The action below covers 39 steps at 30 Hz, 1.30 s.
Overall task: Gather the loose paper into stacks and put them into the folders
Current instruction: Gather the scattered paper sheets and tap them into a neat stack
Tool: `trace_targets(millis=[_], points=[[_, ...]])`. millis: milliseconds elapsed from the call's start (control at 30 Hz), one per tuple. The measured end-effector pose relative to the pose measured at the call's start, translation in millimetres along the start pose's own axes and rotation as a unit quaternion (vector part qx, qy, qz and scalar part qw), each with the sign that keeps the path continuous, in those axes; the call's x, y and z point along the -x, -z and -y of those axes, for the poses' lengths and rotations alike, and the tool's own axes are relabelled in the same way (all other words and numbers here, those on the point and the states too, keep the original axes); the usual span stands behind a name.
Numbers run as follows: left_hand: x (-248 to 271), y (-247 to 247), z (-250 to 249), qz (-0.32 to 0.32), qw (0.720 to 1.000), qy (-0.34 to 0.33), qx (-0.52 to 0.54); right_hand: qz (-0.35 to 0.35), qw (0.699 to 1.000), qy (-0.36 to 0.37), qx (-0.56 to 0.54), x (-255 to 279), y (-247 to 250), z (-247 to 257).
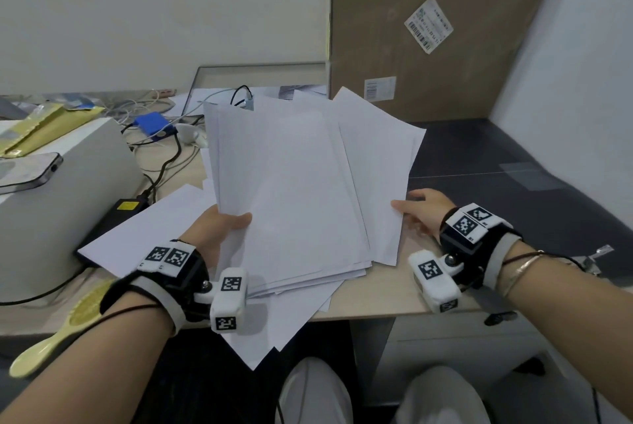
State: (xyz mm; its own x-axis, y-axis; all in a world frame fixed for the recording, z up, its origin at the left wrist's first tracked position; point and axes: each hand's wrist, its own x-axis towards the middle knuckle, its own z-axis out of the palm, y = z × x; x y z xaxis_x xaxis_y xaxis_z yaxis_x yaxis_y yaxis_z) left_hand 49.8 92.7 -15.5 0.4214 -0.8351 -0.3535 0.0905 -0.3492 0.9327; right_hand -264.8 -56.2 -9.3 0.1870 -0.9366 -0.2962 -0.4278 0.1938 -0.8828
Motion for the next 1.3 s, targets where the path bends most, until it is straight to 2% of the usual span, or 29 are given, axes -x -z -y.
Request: trace_targets(millis=[67, 167, 300, 400, 533, 767, 933, 967, 1133, 1200, 1300], points=[[4, 1, 0, 0.022, 1.000, -0.007, 0.015, 0.025, 0.999, 0.001, 0.022, 2, -1, 0], [9, 1, -2, 0.036, 0.999, -0.014, 0.027, 0.019, 0.999, 0.008, 0.027, 2, -4, -2], [13, 2, -2, 0.056, 0.997, -0.016, 0.057, 0.015, 0.999, -0.005, -0.045, 2, -10, 0], [16, 2, -2, 0.074, 0.994, -0.024, 0.071, 0.032, 0.996, -0.011, -0.077, -16, -9, -12], [20, 0, -4, 0.076, 0.995, -0.036, 0.061, 0.035, 0.999, 0.027, -0.026, 5, -8, 6], [9, 1, 4, 0.004, 1.000, 0.001, 0.011, -0.135, 0.989, 0.059, -0.005, 14, 21, 2], [-11, 6, 9, -0.147, 0.986, 0.056, -0.058, -0.221, 0.972, 0.055, -0.054, 12, 50, -5], [-14, 6, 8, -0.162, 0.982, 0.062, -0.077, -0.234, 0.969, 0.056, -0.063, 12, 55, -5], [-15, 0, 2, -0.164, 0.974, 0.062, -0.145, -0.266, 0.955, 0.063, -0.112, 8, 71, -5], [-13, 1, 1, -0.140, 0.977, 0.067, -0.146, -0.247, 0.959, 0.069, -0.120, 5, 69, -5], [-8, 2, -1, -0.088, 0.986, 0.098, -0.099, -0.184, 0.973, 0.084, -0.113, 0, 58, -5]])
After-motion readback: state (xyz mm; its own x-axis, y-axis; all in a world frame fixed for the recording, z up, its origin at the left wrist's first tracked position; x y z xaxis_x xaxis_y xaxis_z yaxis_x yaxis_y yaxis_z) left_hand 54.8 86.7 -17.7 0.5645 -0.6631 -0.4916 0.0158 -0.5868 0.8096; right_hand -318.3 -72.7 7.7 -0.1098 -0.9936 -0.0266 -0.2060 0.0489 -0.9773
